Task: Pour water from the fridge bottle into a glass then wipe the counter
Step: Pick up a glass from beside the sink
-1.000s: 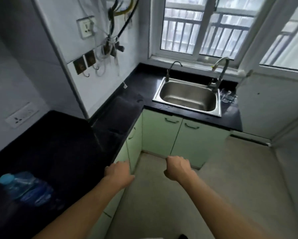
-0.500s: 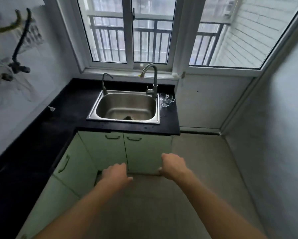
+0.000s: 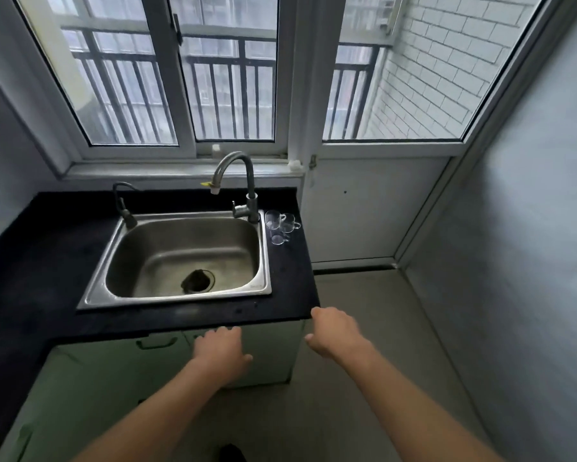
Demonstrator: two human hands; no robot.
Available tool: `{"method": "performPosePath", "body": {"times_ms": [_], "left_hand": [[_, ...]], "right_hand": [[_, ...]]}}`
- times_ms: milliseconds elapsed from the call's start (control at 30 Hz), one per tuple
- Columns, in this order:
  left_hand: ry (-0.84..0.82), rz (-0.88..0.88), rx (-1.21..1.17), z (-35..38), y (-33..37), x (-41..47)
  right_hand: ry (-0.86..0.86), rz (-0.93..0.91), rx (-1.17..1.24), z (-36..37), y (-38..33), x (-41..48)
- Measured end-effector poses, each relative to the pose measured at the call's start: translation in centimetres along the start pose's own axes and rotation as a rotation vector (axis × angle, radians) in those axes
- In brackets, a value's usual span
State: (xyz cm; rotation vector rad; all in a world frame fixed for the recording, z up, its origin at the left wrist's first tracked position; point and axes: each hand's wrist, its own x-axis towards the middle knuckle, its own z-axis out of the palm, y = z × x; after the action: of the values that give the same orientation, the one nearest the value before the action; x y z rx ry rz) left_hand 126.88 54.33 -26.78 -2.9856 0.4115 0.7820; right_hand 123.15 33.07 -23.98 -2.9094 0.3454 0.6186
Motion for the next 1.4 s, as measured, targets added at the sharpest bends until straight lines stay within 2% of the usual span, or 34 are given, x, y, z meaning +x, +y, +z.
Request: {"method": "performPosePath", "body": {"times_ms": [267,400,600,733,833,1033,1267,1400], "left_hand": [[-0.003,0.055,0.03,-4.8,2.5,10.7],[-0.003,0.048,-0.009,-6.3,4.5,15.8],[-0.029,-0.113,-0.146,-7.5,8.4,22.9],[-0.044,-0.23,-0.233,-8.2,10.9,26.5],[-0.028,-0.331,-0.428,-8.1,12.0,28.9],[0.035,-0.576,-0.993,-6.1,11.9,32.9],[0.126,-0.788,-1.465,-4.9,11.2,36.2],[0.167,-0.822,-1.655,-5.1,11.2,37.0]], "right_hand": [[0.011,0.062,0.154,-3.1,2.6,9.9],[-0.004,0.025,0.15,-4.3,4.5,16.4],[0.029,-0.131,0.173,-6.1,7.1,27.6],[-0.04,-0.225,0.23,-6.6,7.4,33.4],[-0.107,-0.268,0.29,-6.0,6.6,36.7],[-0.206,-0.269,0.391,-3.7,3.6,40.7],[-0.16,-0.21,0.486,-2.0,2.0,42.8],[-0.157,-0.207,0.619,-1.6,2.5,43.0]]}}
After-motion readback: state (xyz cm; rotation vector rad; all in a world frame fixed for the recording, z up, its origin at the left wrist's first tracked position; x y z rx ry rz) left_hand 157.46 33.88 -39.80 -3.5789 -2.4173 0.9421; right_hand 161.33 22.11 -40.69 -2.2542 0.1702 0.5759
